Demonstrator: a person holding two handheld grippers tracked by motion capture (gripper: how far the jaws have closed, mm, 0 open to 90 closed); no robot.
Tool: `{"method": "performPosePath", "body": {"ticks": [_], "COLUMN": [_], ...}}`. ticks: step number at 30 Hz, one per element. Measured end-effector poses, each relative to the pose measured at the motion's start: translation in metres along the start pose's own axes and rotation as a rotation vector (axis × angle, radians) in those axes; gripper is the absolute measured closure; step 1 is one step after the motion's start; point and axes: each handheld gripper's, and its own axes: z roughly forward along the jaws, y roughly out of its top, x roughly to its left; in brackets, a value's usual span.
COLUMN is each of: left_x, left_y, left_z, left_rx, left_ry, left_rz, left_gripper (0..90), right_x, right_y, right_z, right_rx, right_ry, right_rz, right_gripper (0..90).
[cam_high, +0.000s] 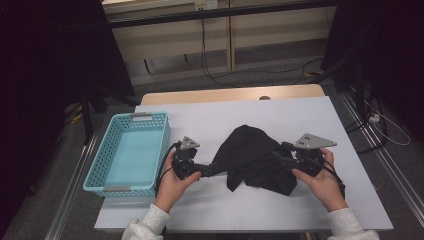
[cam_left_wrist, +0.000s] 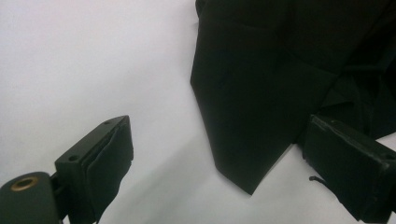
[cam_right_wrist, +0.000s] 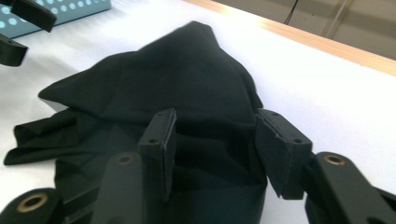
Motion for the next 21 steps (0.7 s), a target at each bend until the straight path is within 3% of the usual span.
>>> {"method": "performPosePath", "body": {"ticks": [6,11,16,21], "left_x": [0.000,-0.001,-0.001,-0.001], "left_y": [0.001,0.001,0.001,0.002], "left_z": [-0.001,0.000,-0.001,-0.001], "left_rx": [0.005,0.002,0.004,0.006], "left_ry": [-0.006,-0.005,-0.004,-0.001], "left_rz": [0.011,0.009,0.013,0.025], "left_gripper": [8.5,8.5,8.5,8.5], "right_x": [0.013,0.022,0.035,0.054], "right_y": [0.007,0.007,0.002,-0.003], "right_z": [0.000,0.001,0.008,0.028], "right_rx": [-0.018,0.004,0.042,0.108], "right_ry": [0.038,0.072,0.135,0.194], "right_rz": [-0.016,-0.041,-0.074,-0.113], "right_gripper": [46.8,45.6,47.2,47.9]}}
